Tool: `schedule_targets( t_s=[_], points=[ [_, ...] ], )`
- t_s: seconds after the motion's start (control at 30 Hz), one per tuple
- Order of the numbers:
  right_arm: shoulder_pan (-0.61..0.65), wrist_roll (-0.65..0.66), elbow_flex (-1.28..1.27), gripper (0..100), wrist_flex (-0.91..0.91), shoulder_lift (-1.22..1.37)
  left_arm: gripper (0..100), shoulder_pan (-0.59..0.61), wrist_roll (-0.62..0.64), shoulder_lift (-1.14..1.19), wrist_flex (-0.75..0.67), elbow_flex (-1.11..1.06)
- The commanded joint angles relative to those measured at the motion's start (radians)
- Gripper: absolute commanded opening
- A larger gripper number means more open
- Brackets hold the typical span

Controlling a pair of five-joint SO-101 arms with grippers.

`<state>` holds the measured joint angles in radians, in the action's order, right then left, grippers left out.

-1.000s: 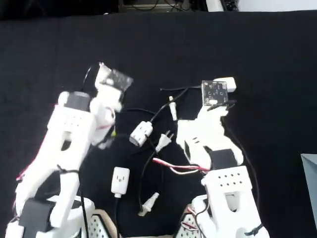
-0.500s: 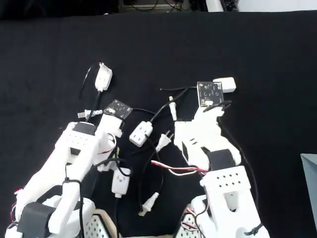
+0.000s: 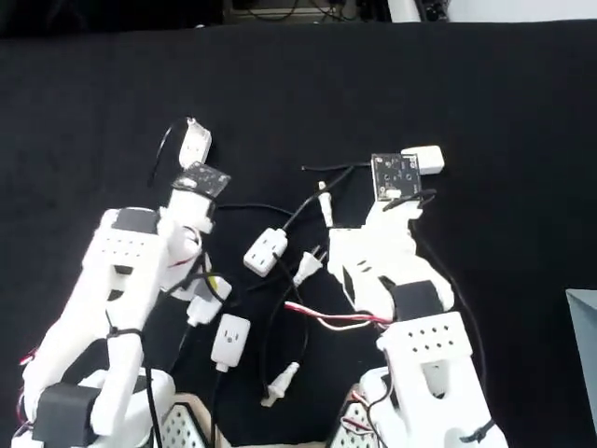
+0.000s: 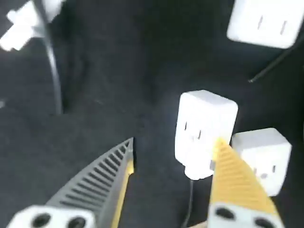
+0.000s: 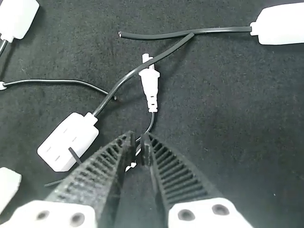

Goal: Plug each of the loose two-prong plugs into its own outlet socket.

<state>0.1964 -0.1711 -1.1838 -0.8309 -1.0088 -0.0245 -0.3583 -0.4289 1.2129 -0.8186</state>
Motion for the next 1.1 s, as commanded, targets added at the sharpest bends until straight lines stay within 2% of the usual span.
schedule_targets(
  t_s=[0.0, 0.4, 0.6, 0.73, 0.87, 1.07],
  points=[
    [0.014, 0.0, 0.002, 4.4, 0.017, -0.015, 26, 0.059, -0.038, -0.014, -0.077, -0.002],
    [0.014, 0.0, 0.002, 4.4, 0.017, -0.015, 26, 0.277, -0.158, -0.012, -0.18, -0.024],
    [0.014, 0.0, 0.002, 4.4, 0.017, -0.015, 26, 0.314, -0.173, -0.026, -0.17, -0.013],
    [0.014, 0.0, 0.002, 4.4, 0.017, -0.015, 26, 0.262, -0.169, -0.081, -0.021, 0.062],
    [0.014, 0.0, 0.002, 4.4, 0.017, -0.015, 26, 0.133, -0.098, -0.201, 0.135, 0.116],
    [0.014, 0.0, 0.002, 4.4, 0.017, -0.015, 26, -0.082, -0.025, -0.327, 0.16, 0.025]
  ],
)
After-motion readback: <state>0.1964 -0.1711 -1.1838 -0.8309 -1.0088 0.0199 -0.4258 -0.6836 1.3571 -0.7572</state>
